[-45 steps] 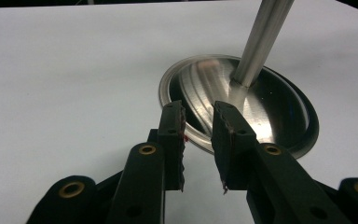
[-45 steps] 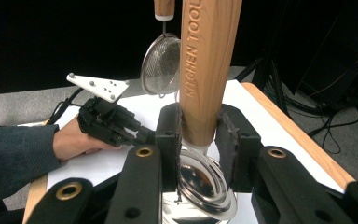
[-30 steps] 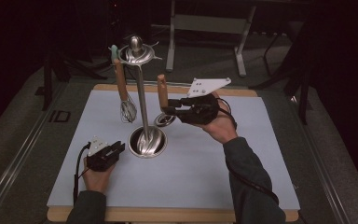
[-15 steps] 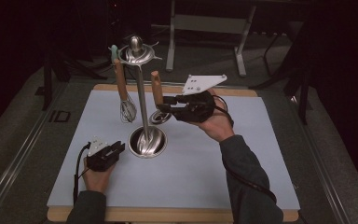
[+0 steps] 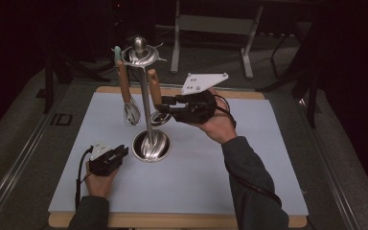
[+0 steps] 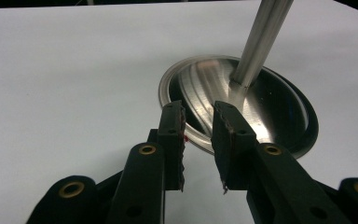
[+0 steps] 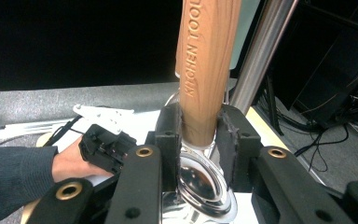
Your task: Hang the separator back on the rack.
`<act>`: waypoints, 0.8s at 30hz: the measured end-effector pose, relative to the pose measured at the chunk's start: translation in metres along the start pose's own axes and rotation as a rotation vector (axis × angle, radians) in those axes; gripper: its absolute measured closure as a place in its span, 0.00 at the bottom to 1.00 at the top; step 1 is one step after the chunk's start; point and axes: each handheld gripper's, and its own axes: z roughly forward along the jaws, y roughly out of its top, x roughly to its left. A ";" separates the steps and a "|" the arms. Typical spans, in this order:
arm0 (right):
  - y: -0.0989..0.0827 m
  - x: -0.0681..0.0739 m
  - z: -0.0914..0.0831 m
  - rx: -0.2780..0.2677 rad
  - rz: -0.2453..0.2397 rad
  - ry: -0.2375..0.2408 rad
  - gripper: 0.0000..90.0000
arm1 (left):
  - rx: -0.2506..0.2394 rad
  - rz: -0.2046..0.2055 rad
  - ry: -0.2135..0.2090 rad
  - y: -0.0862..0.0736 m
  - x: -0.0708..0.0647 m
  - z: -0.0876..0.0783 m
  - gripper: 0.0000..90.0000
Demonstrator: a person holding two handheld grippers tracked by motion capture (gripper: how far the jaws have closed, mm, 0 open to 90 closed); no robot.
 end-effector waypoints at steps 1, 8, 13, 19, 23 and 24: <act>0.001 0.001 0.001 0.002 0.000 0.001 0.79 | 0.000 0.000 0.000 0.000 0.000 0.000 0.82; 0.003 0.001 0.005 0.017 -0.001 -0.009 0.79 | 0.000 0.000 0.000 0.000 0.000 0.000 0.82; 0.006 0.002 0.008 0.032 0.001 -0.024 0.79 | 0.000 0.001 0.000 0.000 0.000 0.000 0.82; 0.008 0.003 0.010 0.036 -0.005 -0.023 0.79 | -0.001 0.001 -0.001 0.000 0.000 0.000 0.82; 0.009 0.004 0.012 0.041 -0.003 -0.025 0.79 | 0.000 0.002 0.000 0.000 0.000 0.000 0.82; 0.009 0.003 0.012 0.044 0.000 -0.026 0.79 | -0.001 0.002 0.000 0.000 0.000 0.000 0.82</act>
